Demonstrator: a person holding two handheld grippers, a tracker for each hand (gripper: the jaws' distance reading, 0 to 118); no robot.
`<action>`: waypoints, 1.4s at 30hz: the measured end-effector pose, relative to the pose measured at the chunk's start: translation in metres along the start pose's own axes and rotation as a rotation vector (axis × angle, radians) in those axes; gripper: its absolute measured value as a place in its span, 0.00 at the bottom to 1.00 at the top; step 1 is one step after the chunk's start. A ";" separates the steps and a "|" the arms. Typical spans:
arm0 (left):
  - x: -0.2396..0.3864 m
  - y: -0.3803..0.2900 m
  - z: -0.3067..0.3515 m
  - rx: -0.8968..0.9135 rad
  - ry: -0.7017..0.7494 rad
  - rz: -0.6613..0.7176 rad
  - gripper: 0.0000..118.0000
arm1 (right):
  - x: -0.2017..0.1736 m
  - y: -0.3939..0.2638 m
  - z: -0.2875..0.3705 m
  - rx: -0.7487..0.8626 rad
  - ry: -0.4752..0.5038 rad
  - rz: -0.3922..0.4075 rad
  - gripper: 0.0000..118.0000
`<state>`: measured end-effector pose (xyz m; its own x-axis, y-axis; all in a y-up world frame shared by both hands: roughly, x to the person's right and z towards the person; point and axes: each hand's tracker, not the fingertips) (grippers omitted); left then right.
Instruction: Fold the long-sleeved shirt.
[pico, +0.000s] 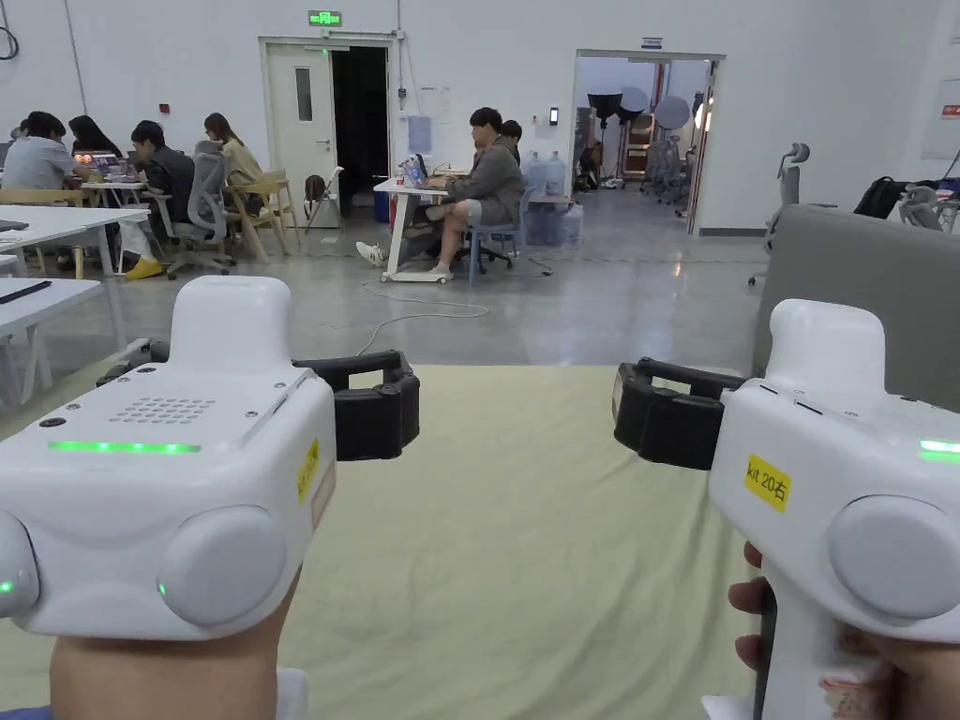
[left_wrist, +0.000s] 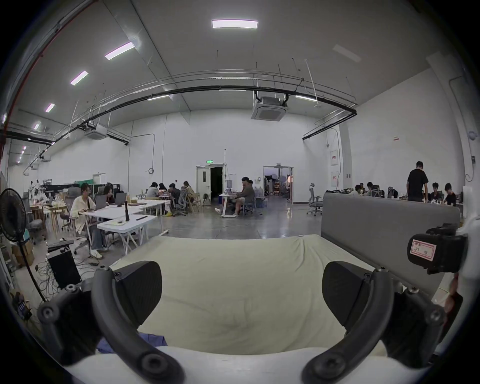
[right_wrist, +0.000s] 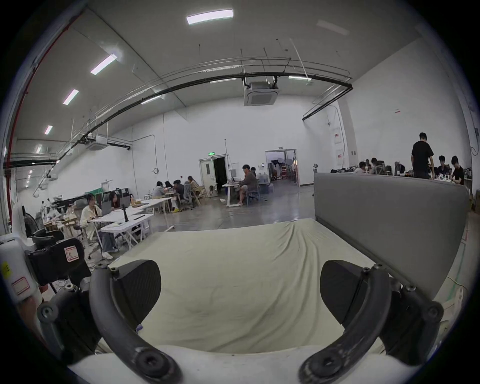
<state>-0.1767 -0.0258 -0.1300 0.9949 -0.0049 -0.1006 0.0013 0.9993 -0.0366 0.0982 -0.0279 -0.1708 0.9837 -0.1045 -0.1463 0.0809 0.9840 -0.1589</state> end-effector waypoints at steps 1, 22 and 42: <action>-0.001 0.000 0.000 -0.001 -0.003 0.007 1.00 | 0.000 0.000 0.001 0.000 0.001 -0.001 1.00; -0.011 -0.003 -0.002 -0.021 -0.009 0.031 1.00 | -0.009 -0.002 0.003 -0.006 0.012 0.036 1.00; -0.012 -0.004 -0.001 -0.033 -0.031 0.044 1.00 | -0.013 -0.001 0.007 0.007 0.017 0.051 1.00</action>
<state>-0.1892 -0.0297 -0.1296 0.9966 0.0403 -0.0722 -0.0450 0.9968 -0.0656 0.0866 -0.0267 -0.1617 0.9838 -0.0562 -0.1702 0.0316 0.9890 -0.1442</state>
